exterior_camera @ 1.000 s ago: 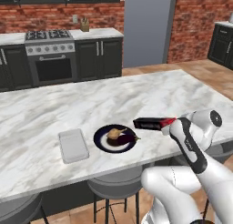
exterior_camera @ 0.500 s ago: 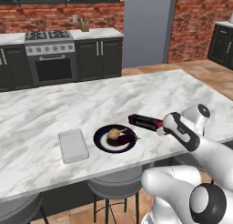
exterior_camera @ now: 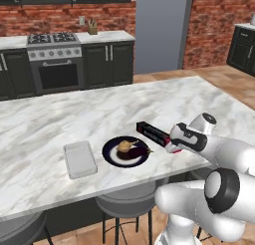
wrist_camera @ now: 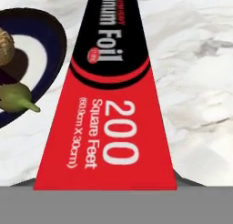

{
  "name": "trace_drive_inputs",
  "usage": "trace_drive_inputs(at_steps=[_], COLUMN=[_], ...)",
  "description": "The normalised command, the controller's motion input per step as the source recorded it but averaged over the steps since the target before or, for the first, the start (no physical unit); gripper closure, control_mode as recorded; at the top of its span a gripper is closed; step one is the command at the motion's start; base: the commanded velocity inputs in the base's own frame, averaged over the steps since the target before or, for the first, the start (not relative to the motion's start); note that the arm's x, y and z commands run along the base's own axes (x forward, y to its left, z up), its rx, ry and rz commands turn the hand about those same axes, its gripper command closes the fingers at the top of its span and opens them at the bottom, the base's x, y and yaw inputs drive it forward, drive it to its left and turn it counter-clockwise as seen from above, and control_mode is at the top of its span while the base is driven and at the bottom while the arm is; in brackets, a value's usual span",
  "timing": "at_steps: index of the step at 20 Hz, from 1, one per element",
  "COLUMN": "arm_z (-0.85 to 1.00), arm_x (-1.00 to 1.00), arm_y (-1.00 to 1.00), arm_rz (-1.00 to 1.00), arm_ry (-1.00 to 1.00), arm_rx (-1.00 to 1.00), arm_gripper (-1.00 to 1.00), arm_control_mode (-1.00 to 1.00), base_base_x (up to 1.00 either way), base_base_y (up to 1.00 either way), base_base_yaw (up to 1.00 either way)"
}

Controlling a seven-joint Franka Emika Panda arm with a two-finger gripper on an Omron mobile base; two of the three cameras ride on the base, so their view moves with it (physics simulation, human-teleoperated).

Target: Retrieve the tupperware and aluminum foil from the cabinet and place them on the dining counter near the plate with onion and eggplant to prepare for storing leftovers.

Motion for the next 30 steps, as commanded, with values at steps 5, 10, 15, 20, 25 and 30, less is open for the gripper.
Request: trace_drive_inputs(at_steps=[5, 10, 15, 20, 25, 30], arm_z=[-0.47, 0.14, 0.61, 0.63, 0.79, 1.0], arm_x=[0.01, -0.06, -0.47, -0.92, -0.99, -0.88], arm_y=[0.35, 0.0, -0.03, 0.0, 0.01, 0.17], arm_rz=[0.0, 0.0, 0.0, 0.0, -0.03, -0.07], arm_ry=[0.23, 0.01, -0.15, -0.25, -0.27, -0.41], arm_rx=[-0.01, 0.0, 0.0, -0.01, -0.01, -0.03], arm_gripper=[-1.0, -1.0, -1.0, -1.0, -1.0, -1.0], arm_control_mode=[-1.0, -1.0, -1.0, -1.0, -1.0, -1.0], base_base_x=[0.0, 0.0, 0.0, 0.0, 0.0, 0.0], base_base_y=[0.0, 0.0, 0.0, 0.0, 0.0, 0.0], base_base_yaw=[0.0, 0.0, 0.0, 0.0, 0.0, 0.0])
